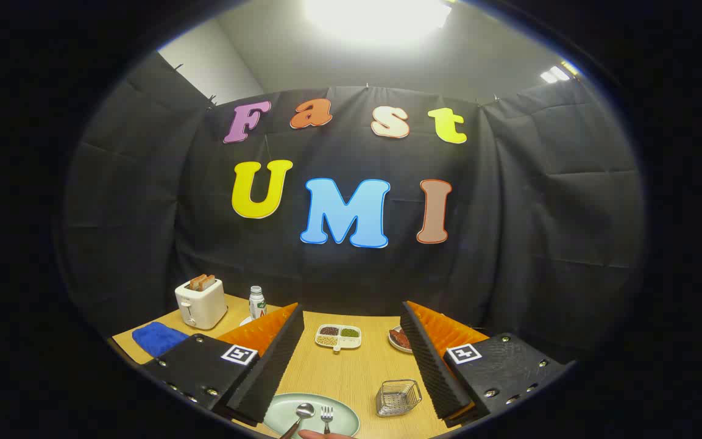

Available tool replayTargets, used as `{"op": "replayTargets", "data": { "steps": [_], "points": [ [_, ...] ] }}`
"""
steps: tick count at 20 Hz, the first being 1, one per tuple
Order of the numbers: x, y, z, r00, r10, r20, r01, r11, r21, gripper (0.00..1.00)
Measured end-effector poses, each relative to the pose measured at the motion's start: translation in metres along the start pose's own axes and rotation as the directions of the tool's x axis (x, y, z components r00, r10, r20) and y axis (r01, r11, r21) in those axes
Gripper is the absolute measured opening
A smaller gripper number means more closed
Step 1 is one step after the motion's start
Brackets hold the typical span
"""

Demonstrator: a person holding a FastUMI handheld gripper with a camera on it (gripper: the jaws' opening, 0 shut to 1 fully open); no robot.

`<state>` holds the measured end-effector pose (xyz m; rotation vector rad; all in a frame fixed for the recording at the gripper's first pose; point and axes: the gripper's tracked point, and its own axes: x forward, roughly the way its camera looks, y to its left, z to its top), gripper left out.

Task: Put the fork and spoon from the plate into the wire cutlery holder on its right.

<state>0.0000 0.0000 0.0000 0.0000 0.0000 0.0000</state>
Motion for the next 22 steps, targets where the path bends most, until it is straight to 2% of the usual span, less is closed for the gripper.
{"op": "replayTargets", "data": {
  "steps": [5,12,18,22],
  "points": [
    [0.005,-0.009,0.015,0.998,-0.020,0.051,0.019,1.000,0.008,0.97],
    [0.010,-0.012,0.012,0.997,-0.027,0.068,0.026,1.000,0.009,0.97],
    [0.017,-0.016,-0.003,0.999,-0.036,0.035,0.036,0.999,0.004,0.97],
    [0.021,-0.008,-0.024,1.000,-0.012,-0.027,0.011,0.999,-0.037,0.97]
  ]
}}
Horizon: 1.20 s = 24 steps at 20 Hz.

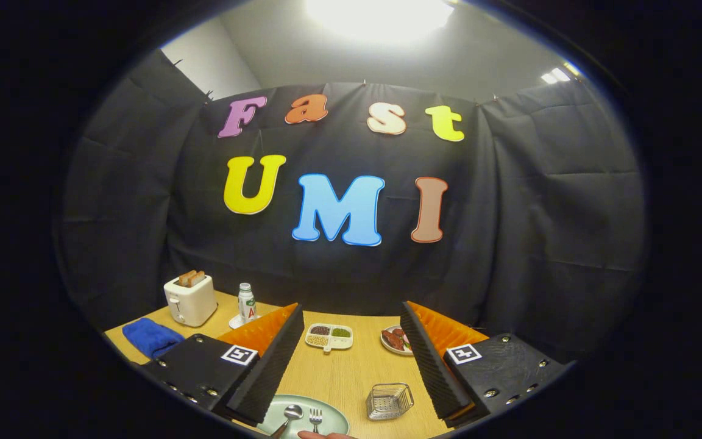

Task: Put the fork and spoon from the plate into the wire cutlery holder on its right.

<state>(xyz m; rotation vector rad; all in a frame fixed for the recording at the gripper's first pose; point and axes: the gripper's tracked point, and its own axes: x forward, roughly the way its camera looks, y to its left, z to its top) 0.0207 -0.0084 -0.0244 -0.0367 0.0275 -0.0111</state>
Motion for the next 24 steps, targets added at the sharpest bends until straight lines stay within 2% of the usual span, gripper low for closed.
{"op": "replayTargets", "data": {
  "steps": [4,8,15,20,24],
  "points": [
    [0.001,0.010,-0.017,0.998,0.037,-0.042,-0.038,0.999,-0.022,0.97],
    [0.001,0.024,-0.047,0.986,0.095,-0.137,-0.103,0.993,-0.052,0.94],
    [0.002,0.031,-0.088,0.963,0.116,-0.243,-0.138,0.988,-0.074,0.94],
    [0.000,0.043,-0.131,0.908,0.176,-0.379,-0.210,0.977,-0.050,0.95],
    [-0.010,0.048,-0.173,0.833,0.197,-0.517,-0.258,0.965,-0.048,0.94]
  ]
}}
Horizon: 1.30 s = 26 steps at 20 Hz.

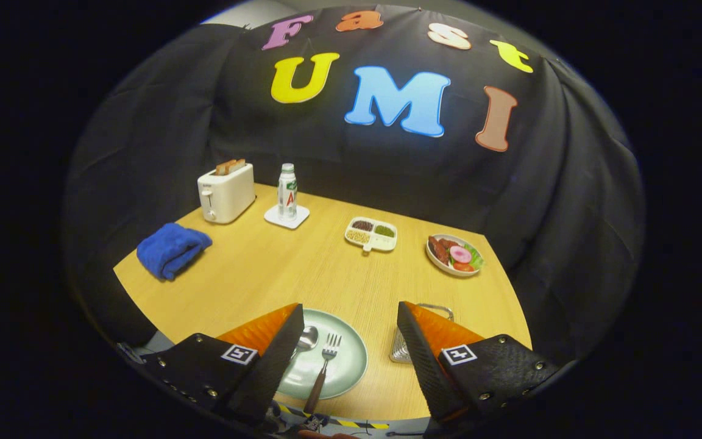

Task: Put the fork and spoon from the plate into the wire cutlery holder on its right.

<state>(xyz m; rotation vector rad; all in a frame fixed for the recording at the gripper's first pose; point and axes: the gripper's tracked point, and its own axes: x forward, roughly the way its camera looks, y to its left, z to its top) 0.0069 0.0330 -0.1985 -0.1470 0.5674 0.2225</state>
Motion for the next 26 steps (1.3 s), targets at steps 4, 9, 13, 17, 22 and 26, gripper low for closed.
{"op": "replayTargets", "data": {
  "steps": [4,9,13,17,22,26],
  "points": [
    [0.007,0.007,-0.036,0.992,0.038,-0.124,-0.037,0.999,0.007,0.95],
    [0.014,0.011,-0.063,0.977,0.054,-0.207,-0.054,0.999,0.007,0.94],
    [0.020,0.013,-0.091,0.951,0.055,-0.303,-0.063,0.998,-0.017,0.94],
    [0.023,0.022,-0.120,0.904,0.087,-0.418,-0.106,0.994,-0.023,0.95],
    [0.028,0.030,-0.143,0.855,0.111,-0.507,-0.139,0.990,-0.018,0.91],
    [0.033,0.037,-0.154,0.816,0.144,-0.559,-0.152,0.988,0.032,0.86]
  ]
}}
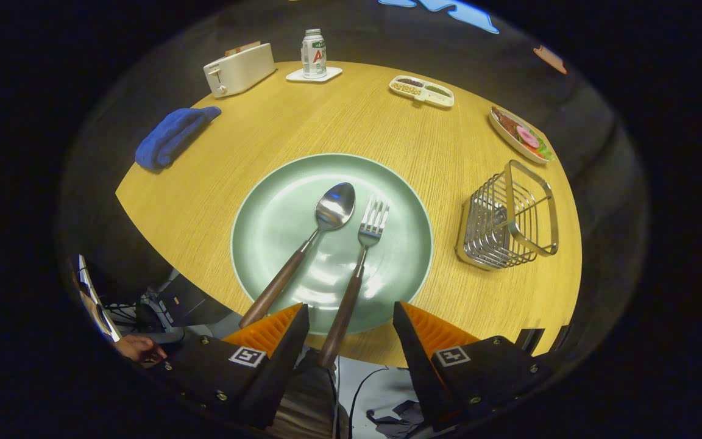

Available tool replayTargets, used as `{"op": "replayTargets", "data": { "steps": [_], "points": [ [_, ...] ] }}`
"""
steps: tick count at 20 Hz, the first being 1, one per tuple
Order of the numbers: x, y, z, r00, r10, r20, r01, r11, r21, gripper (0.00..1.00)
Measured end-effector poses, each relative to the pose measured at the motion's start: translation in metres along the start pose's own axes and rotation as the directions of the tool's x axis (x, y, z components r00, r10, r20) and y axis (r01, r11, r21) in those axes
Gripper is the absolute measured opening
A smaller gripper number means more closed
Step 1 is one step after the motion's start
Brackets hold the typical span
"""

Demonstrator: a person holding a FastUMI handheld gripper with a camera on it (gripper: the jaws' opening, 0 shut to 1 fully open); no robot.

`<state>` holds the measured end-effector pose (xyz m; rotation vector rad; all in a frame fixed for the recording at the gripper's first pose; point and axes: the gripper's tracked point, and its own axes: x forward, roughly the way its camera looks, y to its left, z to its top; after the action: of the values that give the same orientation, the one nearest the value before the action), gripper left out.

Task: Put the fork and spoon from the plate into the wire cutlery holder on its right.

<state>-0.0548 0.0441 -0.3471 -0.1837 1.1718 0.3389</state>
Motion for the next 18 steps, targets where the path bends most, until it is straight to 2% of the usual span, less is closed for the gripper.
{"op": "replayTargets", "data": {
  "steps": [3,5,6,7,8,9,18],
  "points": [
    [0.004,-0.001,0.001,1.000,-0.002,-0.021,0.002,1.000,0.000,0.84],
    [0.011,-0.010,-0.002,0.998,-0.047,-0.048,0.045,0.999,-0.027,0.83],
    [0.009,-0.014,0.000,0.996,-0.068,-0.059,0.065,0.997,-0.051,0.61],
    [0.009,-0.019,0.003,0.994,-0.087,-0.068,0.082,0.994,-0.077,0.54],
    [0.013,-0.020,0.003,0.994,-0.084,-0.074,0.077,0.993,-0.089,0.37],
    [0.013,-0.021,0.006,0.993,-0.079,-0.082,0.071,0.993,-0.094,0.31],
    [0.022,-0.013,0.021,0.988,-0.092,-0.127,0.062,0.972,-0.227,0.30]
  ]
}}
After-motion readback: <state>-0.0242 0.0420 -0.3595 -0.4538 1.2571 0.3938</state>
